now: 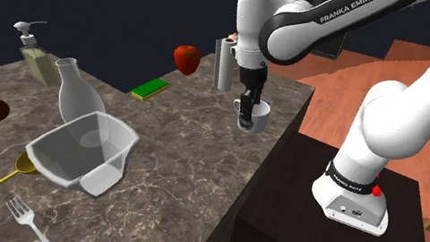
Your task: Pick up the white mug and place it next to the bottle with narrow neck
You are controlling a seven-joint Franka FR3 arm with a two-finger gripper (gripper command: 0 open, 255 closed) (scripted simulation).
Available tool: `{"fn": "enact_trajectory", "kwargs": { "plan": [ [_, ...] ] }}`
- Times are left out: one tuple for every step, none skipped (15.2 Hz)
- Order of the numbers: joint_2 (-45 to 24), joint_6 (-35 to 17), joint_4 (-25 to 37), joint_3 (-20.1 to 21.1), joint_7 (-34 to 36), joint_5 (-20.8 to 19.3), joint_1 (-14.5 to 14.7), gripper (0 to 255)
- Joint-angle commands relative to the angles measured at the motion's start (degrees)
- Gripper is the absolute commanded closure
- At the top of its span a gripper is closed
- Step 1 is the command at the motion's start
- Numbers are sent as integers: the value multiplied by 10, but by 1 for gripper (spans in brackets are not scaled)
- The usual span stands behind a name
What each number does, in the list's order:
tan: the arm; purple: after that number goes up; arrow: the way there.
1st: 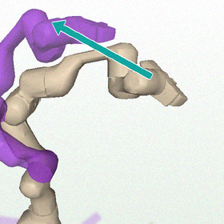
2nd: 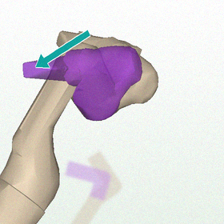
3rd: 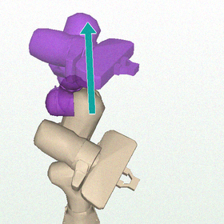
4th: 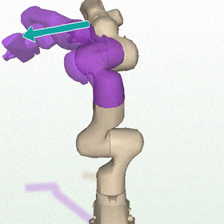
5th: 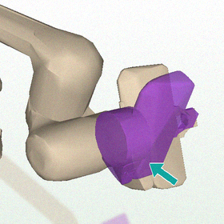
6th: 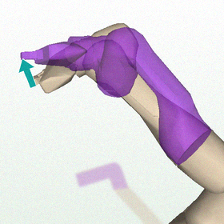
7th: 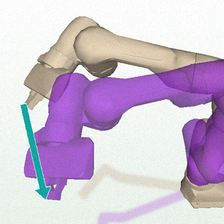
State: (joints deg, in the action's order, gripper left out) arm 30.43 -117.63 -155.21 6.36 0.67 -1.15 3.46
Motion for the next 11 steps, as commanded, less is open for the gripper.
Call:
{"fn": "enact_trajectory", "kwargs": {
  "plan": [
    [-19,-27,-7,2,2,-2,-1,0],
    [-23,-36,-12,2,2,-2,-2,0],
    [-27,-46,-18,2,3,-3,-2,0],
    [-31,-55,-23,2,3,-4,-3,0],
    [-36,-65,-28,2,3,-4,-3,0],
    [-40,-74,-33,2,4,-5,-4,0],
    [-43,-80,-36,2,4,-5,-4,0],
    [-43,-80,-36,2,4,-5,-4,0],
    [-43,-80,-36,2,4,-5,-4,0],
    [-43,-80,-36,2,4,-5,-4,0],
    [-43,-80,-36,2,4,-5,-4,0]
  ]
}}
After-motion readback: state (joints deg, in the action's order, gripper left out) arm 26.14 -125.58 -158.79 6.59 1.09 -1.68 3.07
